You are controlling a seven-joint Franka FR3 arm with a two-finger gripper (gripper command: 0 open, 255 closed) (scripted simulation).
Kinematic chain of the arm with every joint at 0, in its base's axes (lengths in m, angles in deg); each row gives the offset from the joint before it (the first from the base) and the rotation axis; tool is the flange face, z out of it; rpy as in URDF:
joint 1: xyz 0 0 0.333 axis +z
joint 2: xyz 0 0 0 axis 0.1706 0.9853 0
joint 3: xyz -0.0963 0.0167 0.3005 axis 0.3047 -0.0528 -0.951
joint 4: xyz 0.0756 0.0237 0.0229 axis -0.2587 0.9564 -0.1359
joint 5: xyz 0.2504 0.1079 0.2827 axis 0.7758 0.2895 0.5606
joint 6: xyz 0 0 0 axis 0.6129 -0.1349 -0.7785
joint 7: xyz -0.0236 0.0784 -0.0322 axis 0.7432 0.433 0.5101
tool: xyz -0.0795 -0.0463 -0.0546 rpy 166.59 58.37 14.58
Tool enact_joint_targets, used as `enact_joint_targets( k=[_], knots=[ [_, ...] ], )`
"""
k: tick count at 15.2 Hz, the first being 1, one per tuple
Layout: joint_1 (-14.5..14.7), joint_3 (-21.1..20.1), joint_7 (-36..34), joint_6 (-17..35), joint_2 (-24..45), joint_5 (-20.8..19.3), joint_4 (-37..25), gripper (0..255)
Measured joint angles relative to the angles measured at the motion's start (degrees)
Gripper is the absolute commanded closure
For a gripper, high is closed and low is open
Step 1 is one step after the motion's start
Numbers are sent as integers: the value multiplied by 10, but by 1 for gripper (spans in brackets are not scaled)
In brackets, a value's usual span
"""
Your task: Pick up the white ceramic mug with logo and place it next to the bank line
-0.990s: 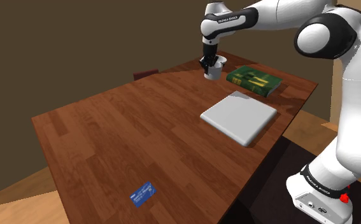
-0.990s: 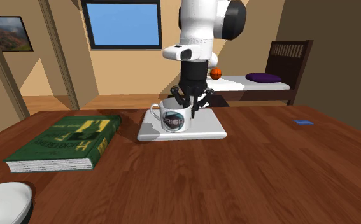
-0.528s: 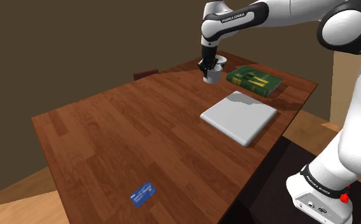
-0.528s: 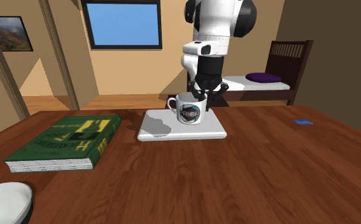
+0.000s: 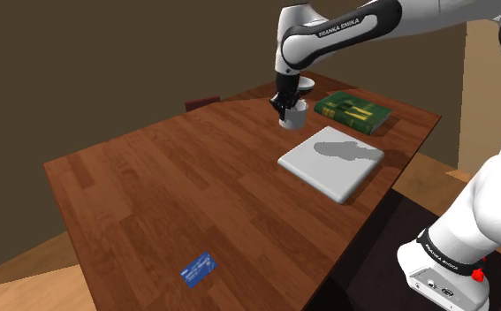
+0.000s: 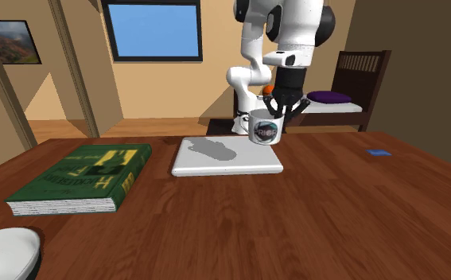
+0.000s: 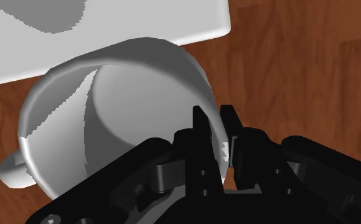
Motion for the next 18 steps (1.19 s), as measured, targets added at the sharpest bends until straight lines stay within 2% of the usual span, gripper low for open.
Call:
enact_joint_targets(
  k=[9,18],
  knots=[
    [58,-48,-107,23,-95,-1,122,255],
    [118,-111,-222,28,-150,14,184,255]
  ],
)
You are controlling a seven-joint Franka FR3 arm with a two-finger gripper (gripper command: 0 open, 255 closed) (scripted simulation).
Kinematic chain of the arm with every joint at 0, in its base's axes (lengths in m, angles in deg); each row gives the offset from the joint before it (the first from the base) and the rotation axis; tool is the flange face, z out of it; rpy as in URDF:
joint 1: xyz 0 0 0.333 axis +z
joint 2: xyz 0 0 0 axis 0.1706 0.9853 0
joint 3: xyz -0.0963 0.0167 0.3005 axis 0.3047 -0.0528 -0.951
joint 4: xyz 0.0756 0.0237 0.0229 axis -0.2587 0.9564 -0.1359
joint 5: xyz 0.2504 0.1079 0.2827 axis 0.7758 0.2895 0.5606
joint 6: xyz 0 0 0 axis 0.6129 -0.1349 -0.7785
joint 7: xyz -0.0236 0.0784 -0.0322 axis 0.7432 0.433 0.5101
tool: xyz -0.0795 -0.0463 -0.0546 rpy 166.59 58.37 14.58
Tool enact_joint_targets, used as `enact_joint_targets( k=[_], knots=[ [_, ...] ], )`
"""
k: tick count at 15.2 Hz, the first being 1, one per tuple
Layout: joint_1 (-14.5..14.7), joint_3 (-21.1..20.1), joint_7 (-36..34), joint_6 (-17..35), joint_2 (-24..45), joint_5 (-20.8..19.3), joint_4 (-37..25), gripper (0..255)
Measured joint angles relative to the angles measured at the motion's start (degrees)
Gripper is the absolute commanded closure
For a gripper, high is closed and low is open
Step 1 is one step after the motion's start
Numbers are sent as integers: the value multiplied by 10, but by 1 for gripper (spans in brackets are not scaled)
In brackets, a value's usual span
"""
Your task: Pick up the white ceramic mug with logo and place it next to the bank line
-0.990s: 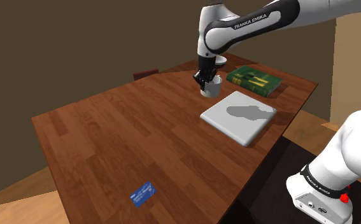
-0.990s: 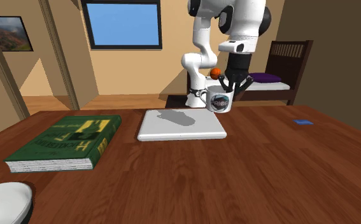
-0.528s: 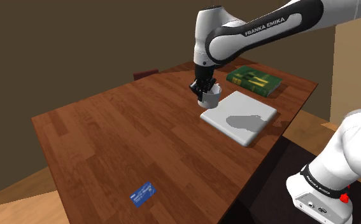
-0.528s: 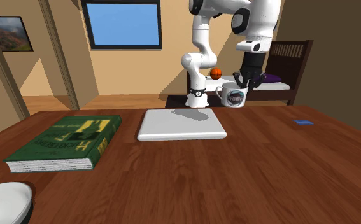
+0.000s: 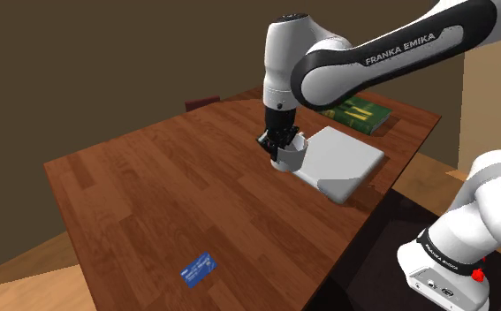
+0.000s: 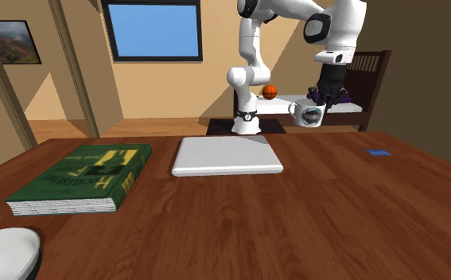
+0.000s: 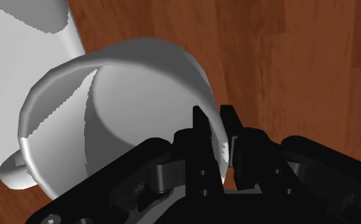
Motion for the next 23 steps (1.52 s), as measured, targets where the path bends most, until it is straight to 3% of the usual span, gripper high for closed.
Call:
enact_joint_targets(
  k=[13,23],
  knots=[
    [87,-104,-180,-3,-2,20,0,255],
    [154,-180,-335,-21,67,0,-82,255]
  ],
)
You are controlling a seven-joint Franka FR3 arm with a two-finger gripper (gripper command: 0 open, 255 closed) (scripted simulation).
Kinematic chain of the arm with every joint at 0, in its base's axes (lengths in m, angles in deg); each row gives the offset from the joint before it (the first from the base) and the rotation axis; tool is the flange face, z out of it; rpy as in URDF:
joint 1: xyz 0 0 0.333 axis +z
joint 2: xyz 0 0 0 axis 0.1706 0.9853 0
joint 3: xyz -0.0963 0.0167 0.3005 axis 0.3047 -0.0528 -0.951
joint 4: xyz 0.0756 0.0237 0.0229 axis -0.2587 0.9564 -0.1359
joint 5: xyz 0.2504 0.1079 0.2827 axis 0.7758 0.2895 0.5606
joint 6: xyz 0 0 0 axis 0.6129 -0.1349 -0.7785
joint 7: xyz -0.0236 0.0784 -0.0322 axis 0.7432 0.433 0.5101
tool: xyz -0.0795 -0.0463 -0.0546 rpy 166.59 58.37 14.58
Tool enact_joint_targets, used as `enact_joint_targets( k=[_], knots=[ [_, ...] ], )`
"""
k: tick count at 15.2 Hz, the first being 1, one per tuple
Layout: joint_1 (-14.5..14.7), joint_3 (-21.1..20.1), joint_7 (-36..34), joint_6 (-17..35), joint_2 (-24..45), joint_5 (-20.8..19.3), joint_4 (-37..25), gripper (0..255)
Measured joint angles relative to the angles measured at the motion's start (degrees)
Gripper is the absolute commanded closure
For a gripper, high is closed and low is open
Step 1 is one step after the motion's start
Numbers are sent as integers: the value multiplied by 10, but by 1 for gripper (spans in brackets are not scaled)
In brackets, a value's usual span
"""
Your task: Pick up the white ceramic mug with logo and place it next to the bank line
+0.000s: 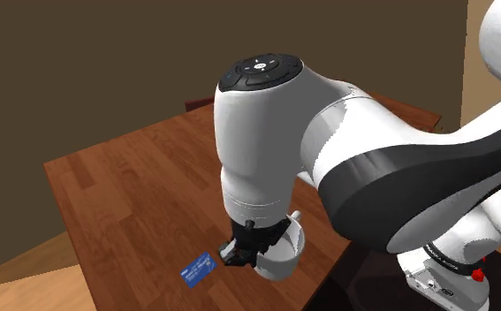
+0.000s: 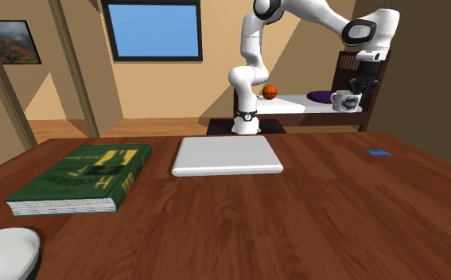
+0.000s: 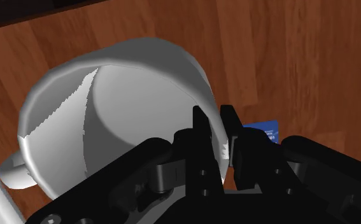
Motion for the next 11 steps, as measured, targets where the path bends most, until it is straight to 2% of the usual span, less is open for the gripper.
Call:
enact_joint_targets(
  k=[5,11],
  knots=[
    [38,-28,-76,-15,55,-27,-62,255],
    [48,-30,-99,19,85,-44,-53,255]
  ],
)
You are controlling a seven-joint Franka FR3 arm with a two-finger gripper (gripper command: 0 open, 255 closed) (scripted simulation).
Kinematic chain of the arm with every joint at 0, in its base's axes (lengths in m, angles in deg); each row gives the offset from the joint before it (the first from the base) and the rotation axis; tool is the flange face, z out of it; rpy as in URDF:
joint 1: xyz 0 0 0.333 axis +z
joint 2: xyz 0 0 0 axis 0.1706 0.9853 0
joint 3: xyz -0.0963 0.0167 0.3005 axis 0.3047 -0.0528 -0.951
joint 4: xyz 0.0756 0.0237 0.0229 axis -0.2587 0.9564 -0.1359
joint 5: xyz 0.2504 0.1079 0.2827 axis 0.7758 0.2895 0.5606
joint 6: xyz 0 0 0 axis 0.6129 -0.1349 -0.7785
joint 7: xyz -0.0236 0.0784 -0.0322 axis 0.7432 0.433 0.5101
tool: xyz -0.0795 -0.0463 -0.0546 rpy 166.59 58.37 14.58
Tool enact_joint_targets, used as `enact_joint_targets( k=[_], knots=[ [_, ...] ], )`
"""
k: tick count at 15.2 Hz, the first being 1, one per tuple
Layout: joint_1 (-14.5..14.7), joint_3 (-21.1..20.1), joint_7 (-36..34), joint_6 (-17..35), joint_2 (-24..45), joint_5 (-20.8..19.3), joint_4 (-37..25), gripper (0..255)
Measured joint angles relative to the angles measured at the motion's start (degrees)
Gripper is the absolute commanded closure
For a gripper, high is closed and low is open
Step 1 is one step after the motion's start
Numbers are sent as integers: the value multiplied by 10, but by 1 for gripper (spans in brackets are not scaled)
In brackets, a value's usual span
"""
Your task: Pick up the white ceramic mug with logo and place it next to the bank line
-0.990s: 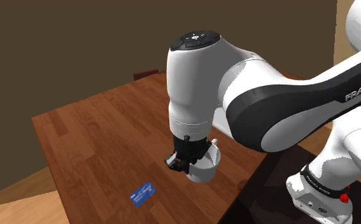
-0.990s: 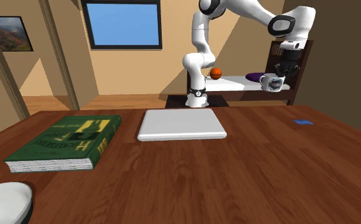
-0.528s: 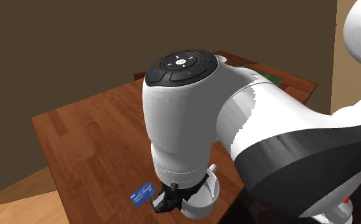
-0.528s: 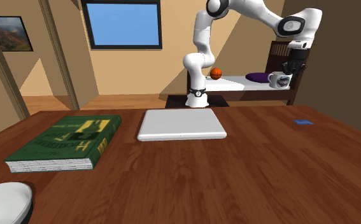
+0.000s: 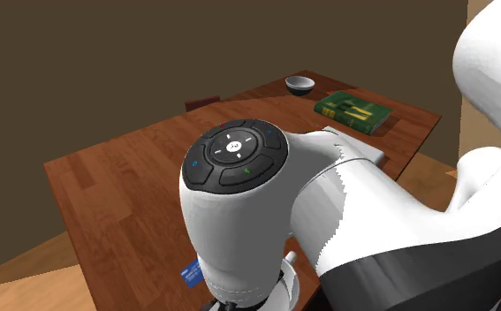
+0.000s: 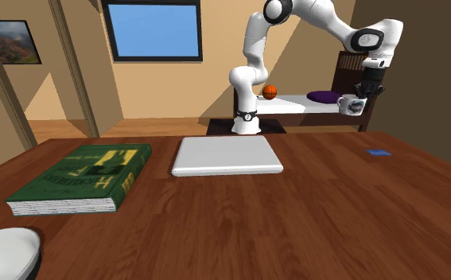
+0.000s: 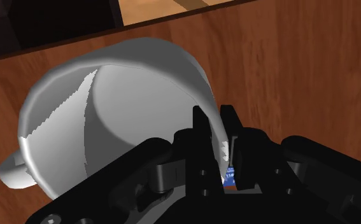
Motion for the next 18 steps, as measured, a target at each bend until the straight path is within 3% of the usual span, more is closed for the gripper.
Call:
enact_joint_targets(
  k=[18],
  knots=[
    [15,17,-36,119,78,-53,52,255]
  ],
)
